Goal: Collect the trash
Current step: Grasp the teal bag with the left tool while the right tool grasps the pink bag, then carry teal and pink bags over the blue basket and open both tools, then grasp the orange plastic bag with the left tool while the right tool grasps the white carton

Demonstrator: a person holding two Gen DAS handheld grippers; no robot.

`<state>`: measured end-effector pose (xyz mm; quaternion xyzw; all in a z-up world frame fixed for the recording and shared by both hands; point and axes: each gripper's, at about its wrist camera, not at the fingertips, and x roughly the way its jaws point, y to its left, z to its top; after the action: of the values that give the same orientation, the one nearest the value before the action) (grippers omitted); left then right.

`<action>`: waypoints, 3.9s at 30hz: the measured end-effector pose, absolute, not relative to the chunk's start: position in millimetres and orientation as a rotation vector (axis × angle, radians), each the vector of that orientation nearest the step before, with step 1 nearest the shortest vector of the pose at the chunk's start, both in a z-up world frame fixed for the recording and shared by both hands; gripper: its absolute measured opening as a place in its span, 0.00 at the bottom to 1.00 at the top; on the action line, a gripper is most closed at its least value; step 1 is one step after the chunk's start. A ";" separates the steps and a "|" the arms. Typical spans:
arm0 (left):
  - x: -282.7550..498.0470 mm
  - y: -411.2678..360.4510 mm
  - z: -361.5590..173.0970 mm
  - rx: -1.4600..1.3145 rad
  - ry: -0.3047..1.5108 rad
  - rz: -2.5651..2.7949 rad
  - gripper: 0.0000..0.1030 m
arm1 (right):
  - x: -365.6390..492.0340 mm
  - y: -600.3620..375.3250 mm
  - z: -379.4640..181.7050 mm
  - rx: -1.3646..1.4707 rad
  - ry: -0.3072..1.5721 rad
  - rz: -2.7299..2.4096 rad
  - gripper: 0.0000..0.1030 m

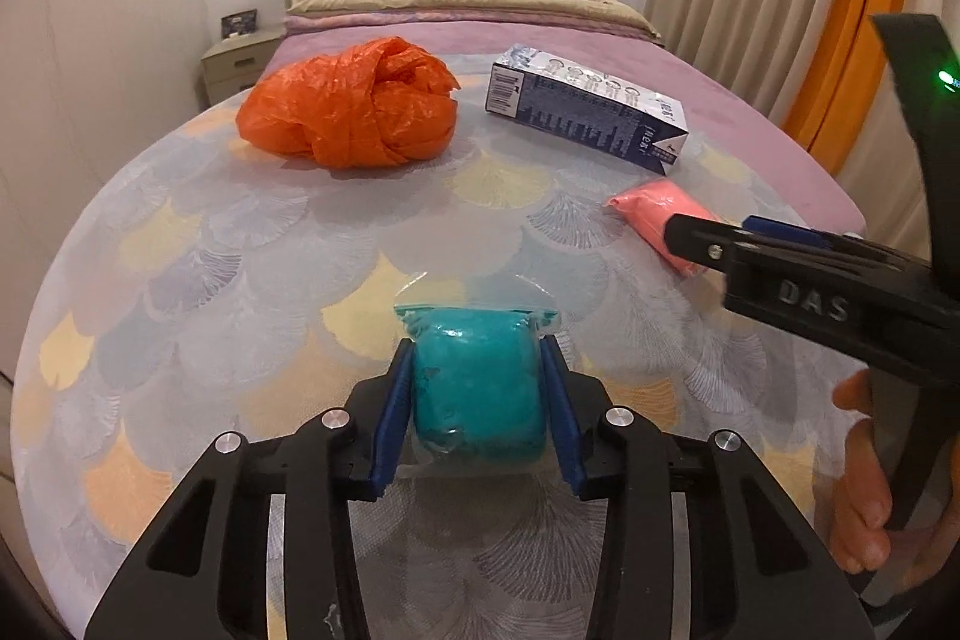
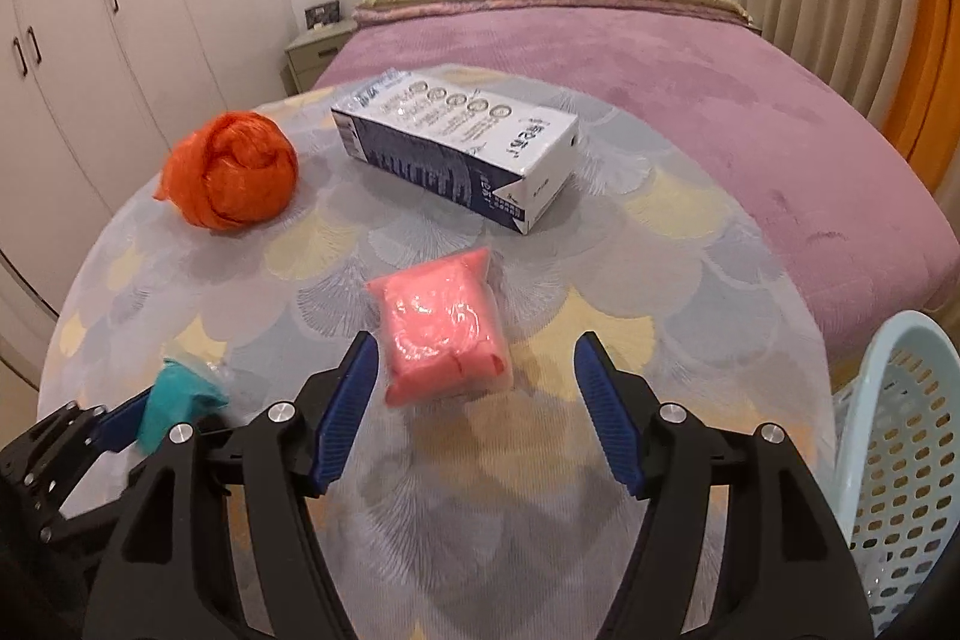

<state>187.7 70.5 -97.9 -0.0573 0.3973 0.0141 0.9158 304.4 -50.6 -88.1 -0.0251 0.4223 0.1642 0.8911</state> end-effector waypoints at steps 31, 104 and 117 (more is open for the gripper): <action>171.2 58.9 -86.5 -0.120 0.791 0.011 0.37 | 266.7 -69.9 -79.9 -0.100 0.841 0.294 0.35; 186.2 -185.8 -18.9 -0.040 0.720 -0.536 0.67 | 180.6 -354.9 -37.9 0.317 0.789 -0.082 0.49; 170.6 -122.7 -12.6 -0.118 0.686 -0.458 0.69 | 181.5 -305.4 -28.1 0.274 0.782 0.017 0.49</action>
<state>170.6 -122.7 -12.6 -0.0572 0.3330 -0.2224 0.9145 181.5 -305.4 -28.1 0.1332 0.3799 0.0085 0.9154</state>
